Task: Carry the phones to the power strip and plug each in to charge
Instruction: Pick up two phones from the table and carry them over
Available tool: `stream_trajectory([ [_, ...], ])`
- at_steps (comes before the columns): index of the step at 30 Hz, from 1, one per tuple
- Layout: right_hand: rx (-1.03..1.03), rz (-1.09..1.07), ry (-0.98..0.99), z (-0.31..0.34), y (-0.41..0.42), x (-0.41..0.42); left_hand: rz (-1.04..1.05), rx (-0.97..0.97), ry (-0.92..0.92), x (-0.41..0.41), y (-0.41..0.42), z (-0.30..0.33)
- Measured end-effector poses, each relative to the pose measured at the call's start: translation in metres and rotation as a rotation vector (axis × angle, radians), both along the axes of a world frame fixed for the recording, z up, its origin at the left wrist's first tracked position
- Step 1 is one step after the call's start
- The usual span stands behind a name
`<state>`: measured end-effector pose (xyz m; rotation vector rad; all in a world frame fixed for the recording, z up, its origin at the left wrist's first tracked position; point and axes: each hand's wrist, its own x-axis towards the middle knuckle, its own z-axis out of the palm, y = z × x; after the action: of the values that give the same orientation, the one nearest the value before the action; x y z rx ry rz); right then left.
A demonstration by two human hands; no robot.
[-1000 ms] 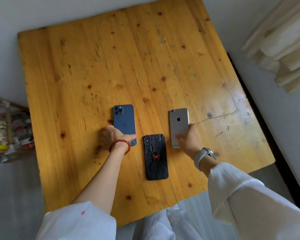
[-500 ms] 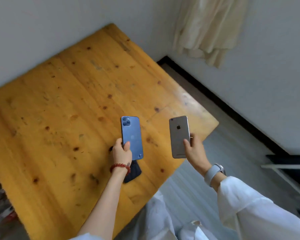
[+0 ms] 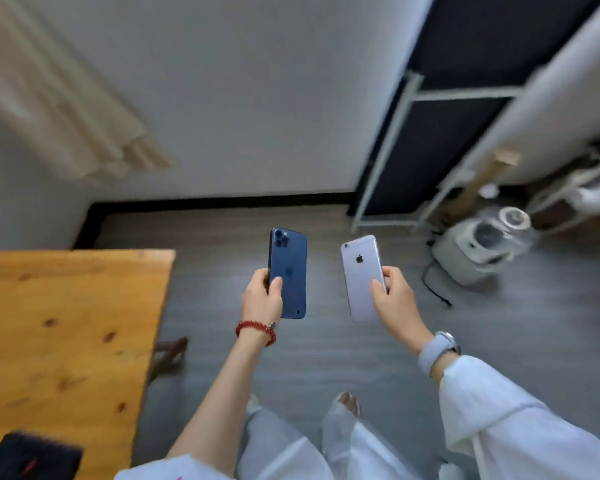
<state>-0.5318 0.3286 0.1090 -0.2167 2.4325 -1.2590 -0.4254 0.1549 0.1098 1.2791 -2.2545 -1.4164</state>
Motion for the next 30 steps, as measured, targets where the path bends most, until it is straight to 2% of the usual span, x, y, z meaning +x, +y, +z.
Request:
stream_trajectory([
  [4, 0.002, -0.275, -0.010, -0.004, 0.120, -0.037, -0.283, 0.009, -0.008, -0.085, 0.097, -0.002],
  [14, 0.008, -0.837, -0.054, -0.020, 0.325, -0.095, -0.894, -0.015, -0.102, -0.268, 0.309, -0.010],
  [24, 0.065, -1.112, -0.047, -0.006, 0.512, -0.241, -1.283, -0.055, -0.077, -0.475, 0.529, -0.010],
  [30, 0.066, -1.328, -0.050, 0.009, 0.620, -0.276, -1.532, -0.088, -0.039, -0.548, 0.679, 0.001],
])
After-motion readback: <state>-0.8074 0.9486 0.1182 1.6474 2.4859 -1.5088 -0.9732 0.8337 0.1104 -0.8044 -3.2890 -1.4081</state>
